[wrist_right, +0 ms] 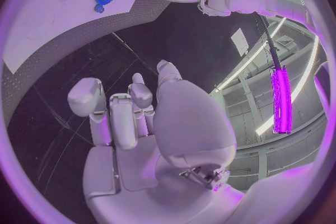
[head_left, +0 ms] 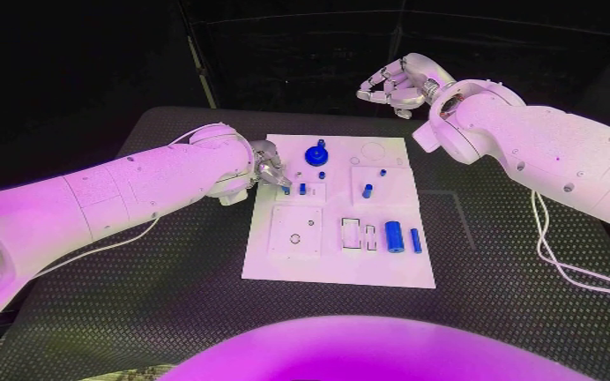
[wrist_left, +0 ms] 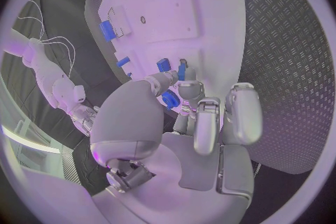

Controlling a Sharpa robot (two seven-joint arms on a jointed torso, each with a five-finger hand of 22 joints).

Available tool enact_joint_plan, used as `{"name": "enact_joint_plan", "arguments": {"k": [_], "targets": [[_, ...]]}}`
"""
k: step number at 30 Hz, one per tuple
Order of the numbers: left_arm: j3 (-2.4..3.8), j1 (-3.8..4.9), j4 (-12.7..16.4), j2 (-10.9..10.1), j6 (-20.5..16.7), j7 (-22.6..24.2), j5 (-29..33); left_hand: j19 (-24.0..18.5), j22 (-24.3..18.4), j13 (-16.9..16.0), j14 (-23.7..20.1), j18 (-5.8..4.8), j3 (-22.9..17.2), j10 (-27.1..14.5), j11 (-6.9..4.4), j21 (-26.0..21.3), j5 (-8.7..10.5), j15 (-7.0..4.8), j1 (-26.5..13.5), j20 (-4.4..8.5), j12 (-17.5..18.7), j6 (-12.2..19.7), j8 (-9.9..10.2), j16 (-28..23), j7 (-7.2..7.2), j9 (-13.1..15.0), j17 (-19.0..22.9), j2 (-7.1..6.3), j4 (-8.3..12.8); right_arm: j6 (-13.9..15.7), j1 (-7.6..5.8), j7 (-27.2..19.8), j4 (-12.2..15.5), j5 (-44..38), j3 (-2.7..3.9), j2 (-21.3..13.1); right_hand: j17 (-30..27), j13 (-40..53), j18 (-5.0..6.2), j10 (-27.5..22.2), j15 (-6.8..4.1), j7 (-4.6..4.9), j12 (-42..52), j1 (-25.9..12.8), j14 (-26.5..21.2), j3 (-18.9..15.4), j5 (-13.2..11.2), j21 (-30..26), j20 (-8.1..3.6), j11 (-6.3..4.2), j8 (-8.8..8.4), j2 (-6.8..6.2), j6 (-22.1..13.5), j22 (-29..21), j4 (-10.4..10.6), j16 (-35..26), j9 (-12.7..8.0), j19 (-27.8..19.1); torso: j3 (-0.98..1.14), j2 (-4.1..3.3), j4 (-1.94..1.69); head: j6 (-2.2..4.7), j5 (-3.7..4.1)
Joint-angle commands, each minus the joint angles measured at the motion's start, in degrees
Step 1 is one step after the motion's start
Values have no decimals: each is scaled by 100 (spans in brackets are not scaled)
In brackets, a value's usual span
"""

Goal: Assemble the parts on the task board

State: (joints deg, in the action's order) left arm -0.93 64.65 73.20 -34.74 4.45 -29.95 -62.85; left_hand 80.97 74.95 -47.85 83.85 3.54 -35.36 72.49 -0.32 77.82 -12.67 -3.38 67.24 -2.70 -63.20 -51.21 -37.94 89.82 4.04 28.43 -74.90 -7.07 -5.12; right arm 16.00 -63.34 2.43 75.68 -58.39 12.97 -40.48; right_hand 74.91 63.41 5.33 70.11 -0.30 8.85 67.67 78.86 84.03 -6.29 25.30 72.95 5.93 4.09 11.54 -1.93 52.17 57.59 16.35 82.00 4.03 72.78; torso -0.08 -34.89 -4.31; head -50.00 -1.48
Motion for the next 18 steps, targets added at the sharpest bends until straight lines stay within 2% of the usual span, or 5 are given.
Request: {"name": "enact_joint_plan", "arguments": {"k": [1, 18], "targets": [[-9, -7, 1, 5, 155, -48, -47, 44, 277, 7, 615, 14, -799, 59, -40, 1, -30, -42, 12, 2, -8, -12, -24, 18, -36, 7, -1510, 37, 777, -34, -10, -48, 4, -6, 3, 7, 305, 8, 110, 13, -12, -5, 22, 12, 301, -32, 35, -29, -14, -18, 34, 51, -4, 6, -11, 6, 2, -4, 1, 3, -3, 0, -4], [-14, -11, -5, 1, 327, -53, -53, 44, 277, 17, 615, 15, -814, 63, -40, -1, -48, -43, 0, 6, -1, -11, -34, 18, -34, 10, -1510, 16, 806, -51, -2, -54, -8, -6, 2, 14, 310, 16, 109, 19, -13, -5, 29, 14, 303, -34, 37, -27, -15, -18, 36, 54, -3, 10, -11, 9, 2, -1, -2, 1, -3, 0, -17]]}}
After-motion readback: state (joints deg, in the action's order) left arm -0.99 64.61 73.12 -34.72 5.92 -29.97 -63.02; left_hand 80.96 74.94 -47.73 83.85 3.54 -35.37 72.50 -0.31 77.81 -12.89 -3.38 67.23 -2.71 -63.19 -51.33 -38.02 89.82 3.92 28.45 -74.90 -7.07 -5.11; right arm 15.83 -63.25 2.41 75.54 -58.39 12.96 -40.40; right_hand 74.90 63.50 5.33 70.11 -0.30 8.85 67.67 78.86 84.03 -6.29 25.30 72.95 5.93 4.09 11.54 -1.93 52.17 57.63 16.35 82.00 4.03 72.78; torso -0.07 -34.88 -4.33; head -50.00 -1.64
